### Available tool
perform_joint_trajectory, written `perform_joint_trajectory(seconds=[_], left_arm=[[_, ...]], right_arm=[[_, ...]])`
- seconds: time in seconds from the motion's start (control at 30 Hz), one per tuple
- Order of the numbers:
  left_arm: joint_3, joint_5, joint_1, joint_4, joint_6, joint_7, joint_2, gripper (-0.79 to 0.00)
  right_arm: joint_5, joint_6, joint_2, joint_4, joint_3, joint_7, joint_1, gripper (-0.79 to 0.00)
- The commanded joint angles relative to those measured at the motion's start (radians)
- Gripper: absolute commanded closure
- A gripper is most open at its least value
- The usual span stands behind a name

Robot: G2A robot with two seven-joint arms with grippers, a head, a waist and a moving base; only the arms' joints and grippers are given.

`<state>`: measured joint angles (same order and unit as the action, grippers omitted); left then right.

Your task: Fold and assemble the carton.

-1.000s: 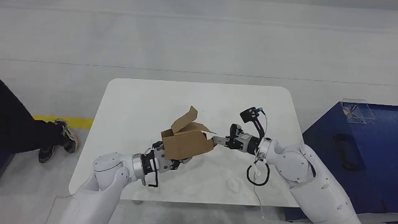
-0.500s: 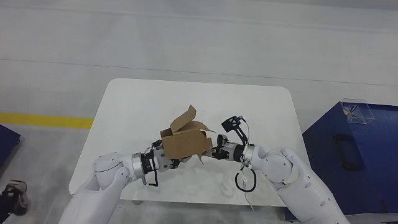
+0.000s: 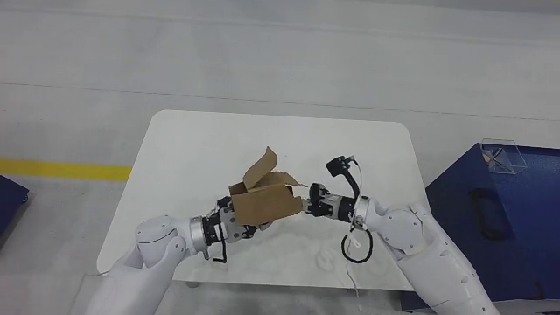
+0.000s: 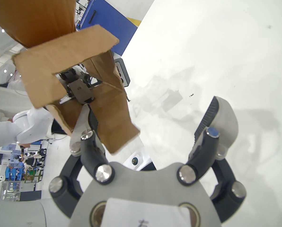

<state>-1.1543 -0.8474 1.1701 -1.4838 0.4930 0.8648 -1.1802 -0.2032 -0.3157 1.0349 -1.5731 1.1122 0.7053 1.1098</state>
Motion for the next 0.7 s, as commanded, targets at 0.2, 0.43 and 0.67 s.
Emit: perform_joint_trajectory(seconds=[0.2,0.43,0.67], left_arm=[[0.02,-0.001,-0.012,0.007,-0.006,-0.018,-0.002,0.0],[0.027,-0.01,-0.019,0.008,-0.012,-0.034,-0.004,0.0],[0.033,-0.016,-0.027,0.027,-0.016,-0.054,-0.005,0.0]], right_arm=[[0.022,-0.03,-0.015,-0.044,0.073,0.033,0.039,-0.785],[0.023,-0.041,-0.019,-0.062,0.086,0.047,0.054,-0.785],[0.036,-0.046,-0.018,-0.097,0.078,0.062,0.06,-0.785]])
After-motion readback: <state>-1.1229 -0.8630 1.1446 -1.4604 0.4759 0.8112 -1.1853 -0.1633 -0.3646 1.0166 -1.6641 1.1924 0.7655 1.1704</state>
